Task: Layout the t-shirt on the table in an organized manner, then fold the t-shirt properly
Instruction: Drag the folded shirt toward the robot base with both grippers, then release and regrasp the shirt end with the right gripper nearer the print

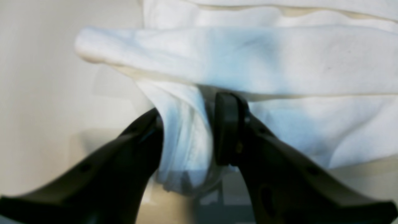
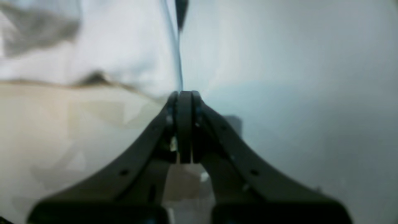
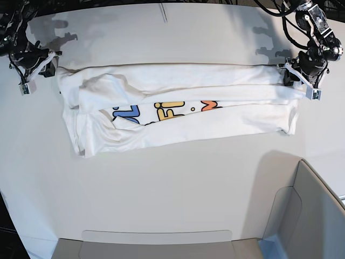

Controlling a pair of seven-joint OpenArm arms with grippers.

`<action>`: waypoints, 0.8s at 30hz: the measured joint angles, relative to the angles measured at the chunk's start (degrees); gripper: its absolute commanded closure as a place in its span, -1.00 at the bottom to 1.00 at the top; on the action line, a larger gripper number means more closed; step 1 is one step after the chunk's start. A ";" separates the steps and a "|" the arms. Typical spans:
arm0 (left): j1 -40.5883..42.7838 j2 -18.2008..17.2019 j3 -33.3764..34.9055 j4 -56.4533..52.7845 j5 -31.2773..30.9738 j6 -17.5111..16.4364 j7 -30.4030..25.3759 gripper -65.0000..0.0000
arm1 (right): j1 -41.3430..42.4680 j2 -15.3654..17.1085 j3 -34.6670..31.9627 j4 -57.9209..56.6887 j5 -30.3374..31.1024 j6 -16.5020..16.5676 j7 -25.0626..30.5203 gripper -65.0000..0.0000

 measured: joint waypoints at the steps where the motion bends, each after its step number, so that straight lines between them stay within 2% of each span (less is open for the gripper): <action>1: 0.00 0.00 0.00 0.00 0.00 0.00 0.02 0.33 | 0.55 0.00 0.00 0.48 -0.09 0.00 0.09 1.00; 8: 0.37 0.52 0.00 5.77 3.54 1.11 4.46 0.33 | 1.46 -0.02 0.00 1.51 0.00 0.02 0.00 1.00; 24: -0.24 0.48 0.00 6.51 3.72 1.25 5.42 0.33 | 1.92 0.00 -0.35 1.51 -0.04 0.02 0.02 1.00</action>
